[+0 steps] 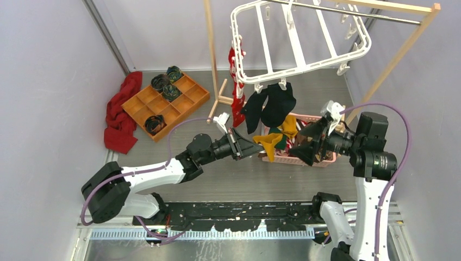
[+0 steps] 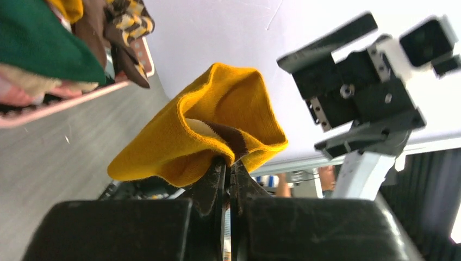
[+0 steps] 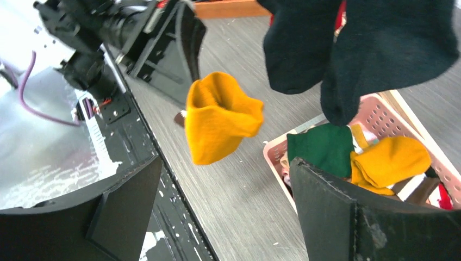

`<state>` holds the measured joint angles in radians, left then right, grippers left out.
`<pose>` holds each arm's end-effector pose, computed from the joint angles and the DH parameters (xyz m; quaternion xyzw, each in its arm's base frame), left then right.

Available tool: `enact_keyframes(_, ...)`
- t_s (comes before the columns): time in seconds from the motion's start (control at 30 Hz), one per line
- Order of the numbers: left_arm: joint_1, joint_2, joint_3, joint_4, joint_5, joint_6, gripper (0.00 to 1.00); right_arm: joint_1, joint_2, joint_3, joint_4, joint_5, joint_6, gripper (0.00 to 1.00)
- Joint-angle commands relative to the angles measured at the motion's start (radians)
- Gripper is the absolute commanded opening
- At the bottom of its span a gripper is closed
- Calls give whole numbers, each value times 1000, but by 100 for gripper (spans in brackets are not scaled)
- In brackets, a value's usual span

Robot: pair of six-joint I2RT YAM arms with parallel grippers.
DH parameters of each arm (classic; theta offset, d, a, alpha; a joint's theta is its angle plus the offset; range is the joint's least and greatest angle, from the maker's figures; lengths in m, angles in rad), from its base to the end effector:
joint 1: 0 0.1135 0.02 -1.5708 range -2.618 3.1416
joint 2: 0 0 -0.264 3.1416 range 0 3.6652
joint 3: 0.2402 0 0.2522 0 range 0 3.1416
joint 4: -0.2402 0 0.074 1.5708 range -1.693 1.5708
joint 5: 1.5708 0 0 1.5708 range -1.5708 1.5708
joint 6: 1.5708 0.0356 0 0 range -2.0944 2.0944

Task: Clip the socks to the hanger
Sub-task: Pick up the sock from the bin.

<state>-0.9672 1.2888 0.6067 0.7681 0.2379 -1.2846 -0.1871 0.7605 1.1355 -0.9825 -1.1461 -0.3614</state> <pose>0.1536 -0.2375 0.2685 -0.0197 0.6767 -0.6949 0.2425 0.1117 0.0119 0.3904 -0.3150 0.7200 0.3571 0.5048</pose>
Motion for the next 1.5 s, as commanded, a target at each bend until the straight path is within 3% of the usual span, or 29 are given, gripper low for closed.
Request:
enact_keyframes(0.0,30,-36,-12,-73,80,-292,0,14,-23,4,-130,-91,-241,93)
enact_keyframes(0.23,33,-1,-14,-137,155,-428,0,131,-11,-46,-178,10,-221,89)
enact_keyframes(0.6,33,93,32,-73,224,-510,0,416,36,-100,-112,129,-206,68)
enact_keyframes(0.9,30,124,50,-15,230,-545,0,586,55,-172,78,357,-189,82)
enact_keyframes(1.2,30,115,30,16,221,-564,0,640,62,-215,207,465,-179,77)
enact_keyframes(1.33,30,139,34,58,231,-581,0,655,73,-217,217,472,-183,64)
enact_keyframes(1.47,30,161,22,108,232,-607,0,657,76,-191,191,474,-202,33)
